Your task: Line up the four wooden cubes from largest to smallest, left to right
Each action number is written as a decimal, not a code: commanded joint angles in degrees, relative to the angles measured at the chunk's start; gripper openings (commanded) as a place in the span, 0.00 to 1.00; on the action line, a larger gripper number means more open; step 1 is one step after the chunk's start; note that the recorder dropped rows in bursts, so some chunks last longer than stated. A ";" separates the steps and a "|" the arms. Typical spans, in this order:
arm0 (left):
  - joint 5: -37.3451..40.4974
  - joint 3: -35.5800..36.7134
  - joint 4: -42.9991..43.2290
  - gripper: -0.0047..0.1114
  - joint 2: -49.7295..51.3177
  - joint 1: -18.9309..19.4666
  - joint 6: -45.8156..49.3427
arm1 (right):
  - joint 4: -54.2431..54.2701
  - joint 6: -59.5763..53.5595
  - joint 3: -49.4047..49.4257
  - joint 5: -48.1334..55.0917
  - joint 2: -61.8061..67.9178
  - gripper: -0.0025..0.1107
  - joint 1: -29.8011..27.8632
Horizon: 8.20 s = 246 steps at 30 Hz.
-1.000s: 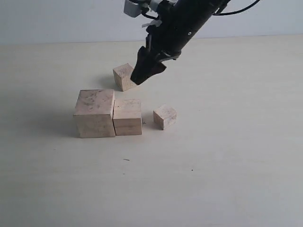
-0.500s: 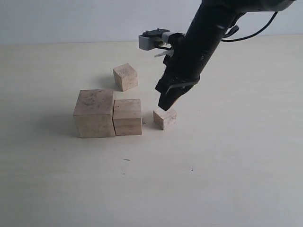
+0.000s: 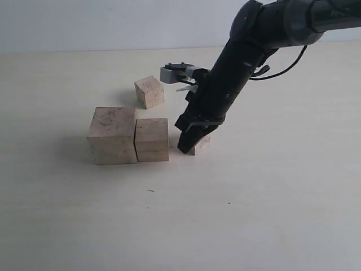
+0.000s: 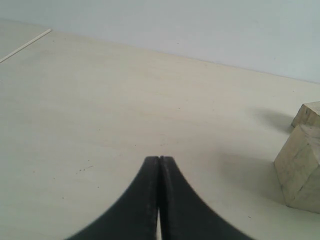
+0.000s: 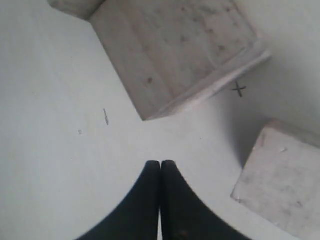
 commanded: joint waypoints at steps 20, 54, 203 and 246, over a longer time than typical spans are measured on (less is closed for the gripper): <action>-0.25 0.14 -0.49 0.04 -0.35 -0.10 0.01 | -24.02 27.16 0.19 -24.56 -1.14 0.02 -0.26; -0.25 0.14 -0.49 0.04 -0.35 -0.10 0.01 | -7.28 15.59 -10.04 -40.18 -1.22 0.67 8.13; -0.25 0.14 -0.49 0.04 -0.35 -0.10 0.01 | -38.82 50.12 -32.01 -11.62 -1.77 0.02 16.85; -0.25 0.14 -0.49 0.04 -0.35 -0.10 0.11 | 11.55 -62.69 20.80 -23.06 -14.09 0.02 -4.55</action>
